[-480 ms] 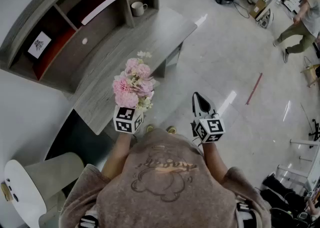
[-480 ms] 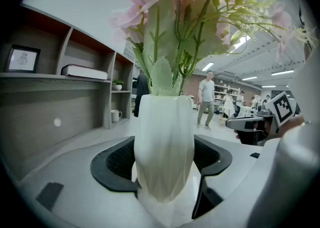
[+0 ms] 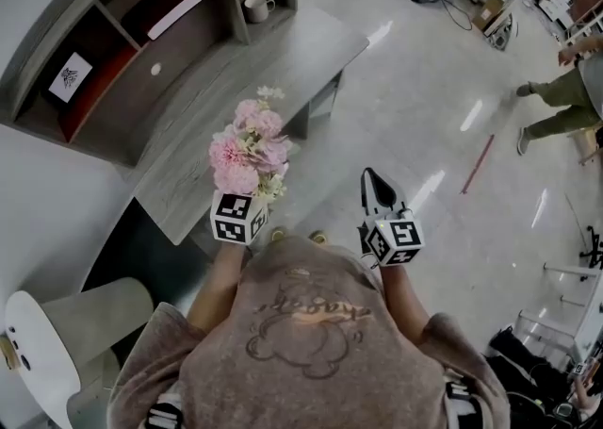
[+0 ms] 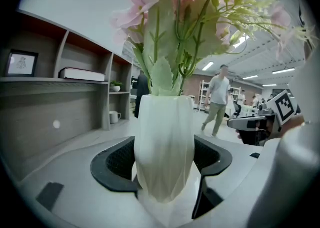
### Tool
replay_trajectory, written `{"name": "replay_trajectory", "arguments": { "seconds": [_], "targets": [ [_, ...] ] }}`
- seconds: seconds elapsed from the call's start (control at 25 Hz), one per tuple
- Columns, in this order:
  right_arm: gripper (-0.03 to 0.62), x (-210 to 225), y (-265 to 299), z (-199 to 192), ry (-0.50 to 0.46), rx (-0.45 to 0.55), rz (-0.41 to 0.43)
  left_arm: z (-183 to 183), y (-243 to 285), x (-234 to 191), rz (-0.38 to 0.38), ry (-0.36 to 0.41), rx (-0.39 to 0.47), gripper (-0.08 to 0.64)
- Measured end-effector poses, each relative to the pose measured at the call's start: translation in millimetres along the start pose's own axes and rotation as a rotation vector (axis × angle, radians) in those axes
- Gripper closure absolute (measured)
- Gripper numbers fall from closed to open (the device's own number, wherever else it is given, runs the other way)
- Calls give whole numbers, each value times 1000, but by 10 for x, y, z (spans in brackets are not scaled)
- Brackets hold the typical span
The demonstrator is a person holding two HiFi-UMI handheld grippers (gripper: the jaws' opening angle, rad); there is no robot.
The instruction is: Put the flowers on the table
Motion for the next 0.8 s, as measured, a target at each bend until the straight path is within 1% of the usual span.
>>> {"name": "replay_trajectory", "arguments": {
  "seconds": [0.24, 0.36, 0.64, 0.8],
  "targets": [
    [604, 371, -65, -78, -9, -9, 9, -13, 245, 164, 26, -7, 17, 206],
    [604, 485, -18, -115, -9, -21, 7, 26, 335, 188, 25, -3, 27, 206],
    [604, 638, 189, -78, 2, -16, 11, 128, 564, 83, 40, 6, 37, 206],
    [604, 692, 482, -15, -2, -18, 12, 254, 806, -126, 31, 13, 41, 206]
  ]
}}
Point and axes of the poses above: the fingertips, and each gripper's own axes: y forward along the fingers, x to its right, z out of its top, the point moved 2 cm from there along -y, backward along the fingers, and after that the axes turned 15 degrees about -z, right-handed, at the moved point
